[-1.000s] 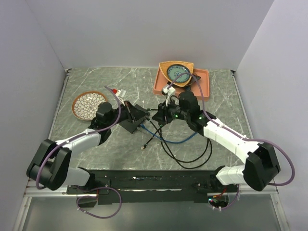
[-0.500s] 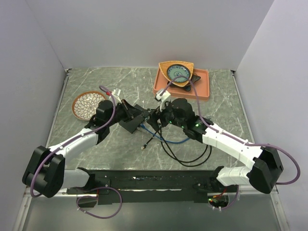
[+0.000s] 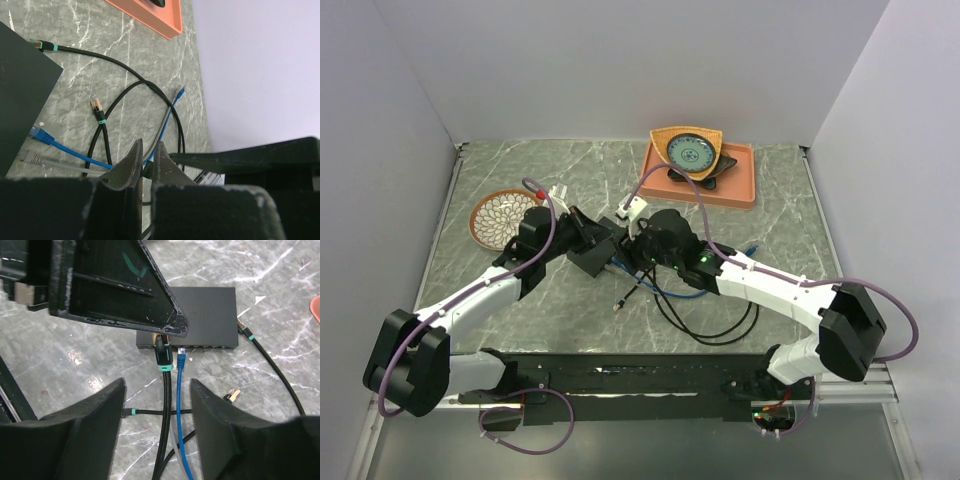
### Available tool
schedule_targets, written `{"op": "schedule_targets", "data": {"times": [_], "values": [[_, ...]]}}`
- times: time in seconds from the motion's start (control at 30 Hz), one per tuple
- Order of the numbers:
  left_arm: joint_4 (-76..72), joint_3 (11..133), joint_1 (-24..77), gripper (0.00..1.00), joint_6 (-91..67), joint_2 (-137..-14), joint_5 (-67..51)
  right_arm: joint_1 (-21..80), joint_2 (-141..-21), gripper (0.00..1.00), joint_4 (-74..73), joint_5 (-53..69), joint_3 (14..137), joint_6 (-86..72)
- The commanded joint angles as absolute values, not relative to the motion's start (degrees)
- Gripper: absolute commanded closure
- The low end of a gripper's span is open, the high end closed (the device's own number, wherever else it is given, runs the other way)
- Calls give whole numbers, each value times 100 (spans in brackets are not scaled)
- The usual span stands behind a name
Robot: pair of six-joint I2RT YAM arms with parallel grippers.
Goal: Insert the plug into the switch port
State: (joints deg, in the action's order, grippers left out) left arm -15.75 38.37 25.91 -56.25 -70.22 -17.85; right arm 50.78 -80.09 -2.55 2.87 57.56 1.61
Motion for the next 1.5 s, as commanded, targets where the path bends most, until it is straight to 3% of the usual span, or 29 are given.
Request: {"op": "schedule_targets", "data": {"times": [0.0, 0.2, 0.4, 0.57, 0.73, 0.9, 1.07, 1.2, 1.23, 1.4, 1.43, 1.47], "values": [[-1801, 4034, 2584, 99, -5713, -6935, -1802, 5142, -8086, 43, -18, 9, 6056, 184], [-1872, 4008, 2584, 99, -5713, -6952, -1846, 5150, -8191, 53, 130, 18, 6047, 123], [-1863, 4052, 2575, 99, -5660, -6952, -1942, 5142, -8297, 57, 237, -210, 6082, 106], [-1872, 4034, 2584, 99, -5651, -6943, -1960, 5150, -8323, 72, 351, -316, 6082, 18], [-1837, 4069, 2584, 99, -5581, -7014, -1986, 5159, -8262, 79, 483, -571, 6029, -139], [-1811, 4052, 2584, 99, -5572, -7014, -1969, 5159, -8244, 97, 571, -694, 5994, -141], [-1609, 4148, 2584, 97, -5380, -7005, -1872, 5159, -8227, 100, 510, -694, 5994, -44], [-1459, 4245, 2584, 80, -5221, -7022, -1714, 5159, -8130, 100, 466, -695, 5915, -44], [-1381, 4280, 2584, 69, -5195, -7022, -1670, 5150, -8112, 100, 457, -686, 5889, -53], [-942, 4543, 2558, 43, -4843, -7092, -1328, 5159, -8016, 100, 334, -668, 5748, 167], [-862, 4674, 2558, 34, -4799, -7101, -1284, 5159, -7998, 100, 308, -738, 5705, 210], [-722, 4754, 2540, 32, -4694, -7119, -1257, 5150, -7981, 100, 282, -756, 5678, 220]]}}
